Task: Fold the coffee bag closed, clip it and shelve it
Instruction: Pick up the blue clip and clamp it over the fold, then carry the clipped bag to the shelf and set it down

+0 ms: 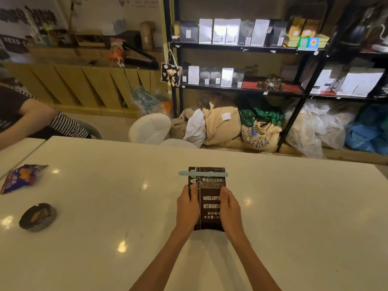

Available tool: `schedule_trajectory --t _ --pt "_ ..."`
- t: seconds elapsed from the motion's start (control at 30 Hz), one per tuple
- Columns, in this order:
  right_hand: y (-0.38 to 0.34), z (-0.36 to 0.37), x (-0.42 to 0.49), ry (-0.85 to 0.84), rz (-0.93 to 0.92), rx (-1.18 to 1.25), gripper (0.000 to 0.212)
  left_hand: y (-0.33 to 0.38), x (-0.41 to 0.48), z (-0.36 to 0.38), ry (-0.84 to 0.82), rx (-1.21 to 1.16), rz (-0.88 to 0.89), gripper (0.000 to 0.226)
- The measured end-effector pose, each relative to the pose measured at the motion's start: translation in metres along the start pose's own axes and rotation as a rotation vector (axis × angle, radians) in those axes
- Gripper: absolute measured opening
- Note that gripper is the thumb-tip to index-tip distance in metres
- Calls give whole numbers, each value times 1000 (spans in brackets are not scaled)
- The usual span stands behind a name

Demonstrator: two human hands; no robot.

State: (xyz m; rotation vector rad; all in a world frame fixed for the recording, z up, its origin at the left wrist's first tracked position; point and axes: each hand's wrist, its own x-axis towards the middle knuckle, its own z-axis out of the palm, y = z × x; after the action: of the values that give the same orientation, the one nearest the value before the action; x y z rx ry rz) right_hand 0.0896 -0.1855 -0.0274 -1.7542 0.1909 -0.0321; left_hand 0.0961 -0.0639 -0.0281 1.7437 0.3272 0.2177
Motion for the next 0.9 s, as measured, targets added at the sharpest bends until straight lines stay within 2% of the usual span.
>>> schedule_trajectory --t 0.1,0.2,0.27,0.33,0.4,0.43,0.5,0.57,0.63,0.73,0.9 --pt "2 10 -13 -73 -106 -196 57 2 -1 -24 35 11 45 26" --pt "-2 17 -13 11 -87 -209 53 0 -10 -35 66 -65 8 28" --pt "-7 21 -11 116 -47 -177 61 2 -14 -38 56 -135 -26 28" --pt "-12 21 -10 230 15 -129 64 3 -15 -38 -66 -146 -39 20" --pt "-17 16 -13 335 46 -122 60 7 -16 -35 -237 -88 -18 42" --pt "-19 11 -15 346 42 -105 57 10 -18 -32 -282 -45 1 53" --pt "-22 -2 -23 251 37 -43 50 15 -21 -23 -298 -32 29 52" --pt "-22 -23 -32 117 9 -117 49 20 -26 -12 -308 -51 55 38" --pt "-19 -54 -43 97 -14 -202 48 26 -37 8 -367 -48 75 28" --pt "-13 -118 -66 252 3 -126 46 40 -71 60 -469 -14 152 12" --pt "5 -253 -125 406 118 148 34 72 -151 176 -712 36 296 24"
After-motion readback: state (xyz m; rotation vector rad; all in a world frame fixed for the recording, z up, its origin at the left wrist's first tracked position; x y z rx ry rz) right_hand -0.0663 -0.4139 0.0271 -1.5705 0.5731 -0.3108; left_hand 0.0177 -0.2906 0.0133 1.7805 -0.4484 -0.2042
